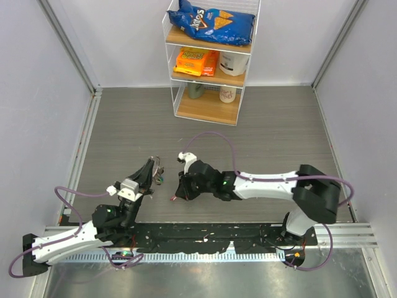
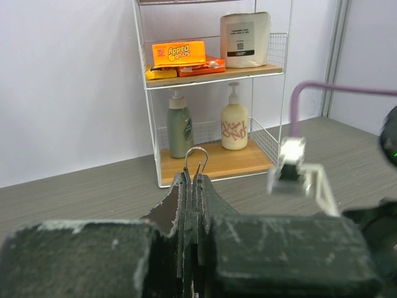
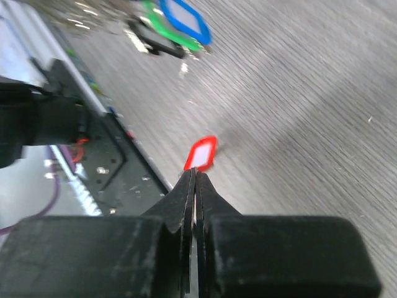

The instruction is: Put the keys on the keyring

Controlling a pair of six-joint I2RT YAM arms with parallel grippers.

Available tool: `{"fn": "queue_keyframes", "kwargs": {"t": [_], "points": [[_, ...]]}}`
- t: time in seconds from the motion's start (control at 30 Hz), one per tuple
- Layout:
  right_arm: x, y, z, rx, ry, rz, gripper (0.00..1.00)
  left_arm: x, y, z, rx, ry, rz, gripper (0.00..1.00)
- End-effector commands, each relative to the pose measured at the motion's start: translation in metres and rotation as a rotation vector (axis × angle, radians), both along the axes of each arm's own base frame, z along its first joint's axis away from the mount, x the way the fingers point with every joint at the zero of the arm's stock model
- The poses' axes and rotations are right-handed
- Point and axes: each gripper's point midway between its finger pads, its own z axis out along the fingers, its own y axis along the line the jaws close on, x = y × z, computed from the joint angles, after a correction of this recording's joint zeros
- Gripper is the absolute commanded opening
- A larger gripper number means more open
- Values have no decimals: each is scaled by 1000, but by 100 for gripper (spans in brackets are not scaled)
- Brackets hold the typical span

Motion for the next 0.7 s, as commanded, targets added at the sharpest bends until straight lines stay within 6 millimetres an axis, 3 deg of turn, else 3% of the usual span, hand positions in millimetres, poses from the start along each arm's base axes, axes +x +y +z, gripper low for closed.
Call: {"fn": "queue_keyframes", "kwargs": {"t": [0.0,0.03,0.07,0.1,0.13,0.17,0.23,0.4,0.43,0.67], "points": [[6,5,73,217,-60,-51,6,-5,6,22,-84,-38,-15,0],[5,2,75,228,-52,-61,6,-5,6,22,-87,-38,-17,0],[4,0,89,267,-66,-63,6,-5,7,21,-88,-40,-17,0],[2,-4,87,270,-59,-69,6,-6,6,22,-90,-42,-22,0],[2,-6,102,308,-74,-71,6,-6,7,22,-94,-43,-24,0],[1,-10,101,313,-70,-78,6,-6,6,22,-94,-45,-26,0],[-2,-19,123,387,-86,-87,6,-8,5,23,-99,-53,-41,0],[-7,-36,151,499,-108,-95,6,-12,1,26,-107,-75,-78,0],[-7,-39,165,544,-119,-100,6,-13,1,26,-112,-77,-83,0],[-13,-56,192,673,-157,-103,6,-16,-4,28,-109,-92,-114,0]]}}
